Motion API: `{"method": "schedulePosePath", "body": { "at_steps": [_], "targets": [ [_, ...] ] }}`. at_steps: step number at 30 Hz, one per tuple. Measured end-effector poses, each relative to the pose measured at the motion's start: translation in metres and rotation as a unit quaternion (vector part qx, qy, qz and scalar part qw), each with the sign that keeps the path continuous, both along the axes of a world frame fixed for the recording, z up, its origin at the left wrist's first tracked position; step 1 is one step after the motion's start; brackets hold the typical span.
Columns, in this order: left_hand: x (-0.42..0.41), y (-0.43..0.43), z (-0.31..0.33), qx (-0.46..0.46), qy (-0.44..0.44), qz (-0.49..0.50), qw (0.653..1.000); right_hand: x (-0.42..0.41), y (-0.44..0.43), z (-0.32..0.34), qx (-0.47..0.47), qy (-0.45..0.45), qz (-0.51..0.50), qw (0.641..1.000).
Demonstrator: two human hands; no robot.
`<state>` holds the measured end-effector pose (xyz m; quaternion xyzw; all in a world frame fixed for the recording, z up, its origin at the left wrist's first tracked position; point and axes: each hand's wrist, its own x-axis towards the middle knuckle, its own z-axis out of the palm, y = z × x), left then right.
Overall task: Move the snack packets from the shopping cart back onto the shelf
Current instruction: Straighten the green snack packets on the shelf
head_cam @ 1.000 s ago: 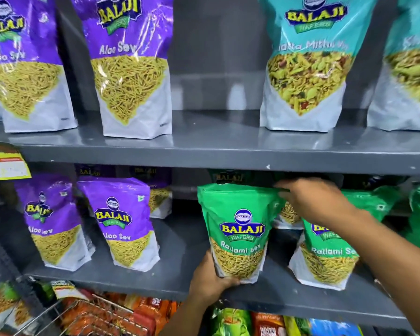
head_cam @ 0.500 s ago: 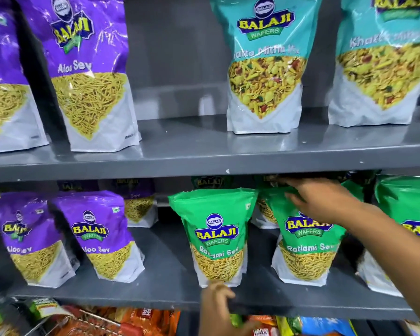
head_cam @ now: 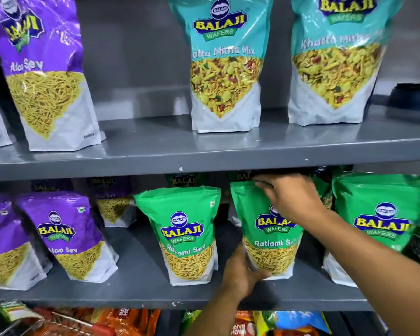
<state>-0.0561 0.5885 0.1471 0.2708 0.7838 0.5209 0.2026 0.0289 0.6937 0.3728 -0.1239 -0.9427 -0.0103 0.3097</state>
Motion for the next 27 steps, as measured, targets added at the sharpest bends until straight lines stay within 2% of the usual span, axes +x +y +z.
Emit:
{"method": "schedulePosePath", "body": {
  "at_steps": [5, 9, 11, 16, 22, 24, 27],
  "targets": [
    [-0.004, -0.001, 0.004, -0.021, -0.004, -0.014, 1.0, 0.029, 0.037, 0.009, 0.034, -0.079, -0.04, 0.995],
    [-0.007, -0.002, 0.006, -0.048, -0.019, -0.01, 0.999, 0.054, 0.066, 0.013, 0.015, -0.148, -0.08, 0.986],
    [-0.007, -0.001, 0.007, -0.055, -0.026, -0.011, 0.998, 0.059, 0.072, 0.013, -0.005, -0.123, -0.086, 0.989],
    [-0.003, -0.001, 0.007, -0.063, -0.044, -0.03, 0.997, 0.056, 0.071, -0.002, -0.011, 0.007, -0.078, 0.997],
    [0.003, -0.005, 0.012, -0.063, -0.023, -0.04, 0.997, 0.061, 0.069, -0.018, -0.01, 0.064, -0.072, 0.995],
    [0.008, -0.013, 0.014, -0.067, 0.024, -0.045, 0.996, 0.069, 0.063, -0.025, 0.022, 0.069, -0.057, 0.996],
    [0.017, -0.039, 0.025, -0.1, 0.16, -0.059, 0.98, 0.08, 0.045, -0.028, 0.047, 0.069, 0.001, 0.997]
  ]
}}
